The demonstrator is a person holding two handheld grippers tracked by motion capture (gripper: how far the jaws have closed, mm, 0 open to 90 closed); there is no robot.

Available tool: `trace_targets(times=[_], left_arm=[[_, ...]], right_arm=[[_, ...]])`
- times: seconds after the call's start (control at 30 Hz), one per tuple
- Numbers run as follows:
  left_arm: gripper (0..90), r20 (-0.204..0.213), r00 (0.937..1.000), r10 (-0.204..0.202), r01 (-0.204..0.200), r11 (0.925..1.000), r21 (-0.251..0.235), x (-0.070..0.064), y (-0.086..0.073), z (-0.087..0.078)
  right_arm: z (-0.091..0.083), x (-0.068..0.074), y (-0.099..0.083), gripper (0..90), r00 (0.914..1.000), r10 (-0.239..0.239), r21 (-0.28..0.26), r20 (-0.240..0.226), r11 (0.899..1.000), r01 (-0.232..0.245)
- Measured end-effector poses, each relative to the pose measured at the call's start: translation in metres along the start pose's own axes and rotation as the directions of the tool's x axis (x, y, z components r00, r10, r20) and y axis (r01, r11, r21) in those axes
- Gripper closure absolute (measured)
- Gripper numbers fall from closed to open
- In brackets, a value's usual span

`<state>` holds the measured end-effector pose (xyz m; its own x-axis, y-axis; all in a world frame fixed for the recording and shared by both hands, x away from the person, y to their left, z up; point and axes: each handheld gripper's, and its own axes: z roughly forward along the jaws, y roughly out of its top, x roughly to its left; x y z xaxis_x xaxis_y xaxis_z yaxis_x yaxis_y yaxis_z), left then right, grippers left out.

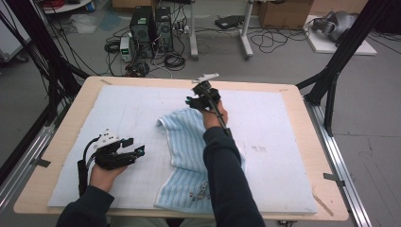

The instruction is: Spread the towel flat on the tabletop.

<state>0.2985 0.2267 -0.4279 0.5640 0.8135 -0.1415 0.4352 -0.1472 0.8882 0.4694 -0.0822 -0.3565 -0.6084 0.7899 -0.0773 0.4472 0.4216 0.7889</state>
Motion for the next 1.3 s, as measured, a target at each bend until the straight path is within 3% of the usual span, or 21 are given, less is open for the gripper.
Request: trace_targets(times=[0.1,0.2,0.3,0.37,0.43,0.47,0.5,0.53,0.57,0.6,0.67,0.77,0.83,0.97,1.0,1.1,1.2,1.3], left_arm=[[39.8,0.0,1.0,-0.007,0.007,1.0,0.0,-0.001,0.0,0.002],[39.8,0.001,0.9998,-0.019,0.019,0.9998,-0.009,-0.001,0.0,0.004],[39.8,0.003,0.9995,-0.032,0.032,0.9994,-0.01,-0.002,0.0,0.007],[39.9,0.005,0.9994,-0.033,0.033,0.9994,-0.006,-0.003,0.0,0.009],[39.9,0.006,0.9994,-0.035,0.035,0.9994,0.0,-0.004,0.0,0.011],[39.9,0.008,0.9994,-0.035,0.035,0.9994,0.001,-0.005,0.0,0.012],[40.0,0.009,0.9993,-0.035,0.035,0.9994,0.0,-0.005,0.0,0.013],[40.0,0.008,0.9993,-0.037,0.037,0.9993,-0.001,-0.006,0.0,0.013],[40.0,0.011,0.9993,-0.035,0.035,0.9994,-0.001,-0.005,0.0,0.013],[40.0,0.011,0.9992,-0.038,0.038,0.9993,-0.004,-0.006,0.0,0.013],[40.0,0.01,0.9992,-0.039,0.039,0.9992,-0.002,-0.007,0.0,0.013],[40.0,0.013,0.9993,-0.035,0.034,0.9994,0.003,-0.008,0.0,0.014],[40.0,0.019,0.9989,-0.042,0.042,0.9991,-0.001,-0.01,0.0,0.016],[39.8,0.037,0.9977,-0.057,0.058,0.9982,-0.014,-0.012,0.003,0.018],[39.7,0.042,0.9971,-0.064,0.064,0.9977,-0.019,-0.012,0.004,0.019],[38.7,0.05,0.9973,-0.053,0.054,0.9984,-0.018,-0.016,0.007,0.024],[38.0,0.074,0.9972,-0.008,0.009,0.9998,-0.016,-0.026,0.016,0.035],[38.0,0.089,0.996,0.011,-0.009,0.9998,-0.019,-0.033,0.025,0.044]], right_arm=[[-0.019,-0.021,-0.023,49.2,0.9984,-0.001,0.049,0.056,0.999,-0.002],[-0.028,-0.043,-0.055,45.2,0.9952,0.059,0.122,0.078,0.99,-0.069],[-0.027,-0.056,-0.087,43.7,0.9883,0.145,0.169,0.047,0.974,-0.151],[-0.021,-0.057,-0.101,45.5,0.9861,0.164,0.206,0.027,0.964,-0.166],[-0.016,-0.056,-0.109,56.6,0.9849,0.173,0.245,0.011,0.954,-0.17],[-0.015,-0.055,-0.112,61.7,0.9878,0.155,0.262,0.001,0.953,-0.15],[-0.016,-0.053,-0.113,76.8,0.9917,0.128,0.248,-0.005,0.961,-0.123],[-0.018,-0.052,-0.113,83.8,0.9917,0.127,0.253,-0.021,0.96,-0.117],[-0.02,-0.049,-0.112,85.5,0.998,0.061,0.272,0.012,0.96,-0.062],[-0.022,-0.047,-0.112,85.8,0.9985,0.03,0.286,0.046,0.957,-0.042],[-0.031,-0.049,-0.117,86.0,0.9897,-0.018,0.31,0.142,0.95,-0.028],[-0.047,-0.062,-0.133,84.6,0.9737,0.02,0.3,0.227,0.95,-0.09],[-0.055,-0.069,-0.142,75.1,0.9681,0.072,0.265,0.24,0.955,-0.137],[-0.075,-0.075,-0.149,57.3,0.9705,0.167,0.138,0.174,0.972,-0.192],[-0.082,-0.076,-0.149,52.9,0.9697,0.196,0.103,0.146,0.972,-0.212],[-0.1,-0.074,-0.152,47.9,0.9704,0.225,0.023,0.089,0.974,-0.227],[-0.114,-0.068,-0.158,43.6,0.9765,0.213,-0.002,0.033,0.977,-0.213],[-0.127,-0.061,-0.167,40.4,0.9818,0.19,-0.019,-0.002,0.982,-0.19]])
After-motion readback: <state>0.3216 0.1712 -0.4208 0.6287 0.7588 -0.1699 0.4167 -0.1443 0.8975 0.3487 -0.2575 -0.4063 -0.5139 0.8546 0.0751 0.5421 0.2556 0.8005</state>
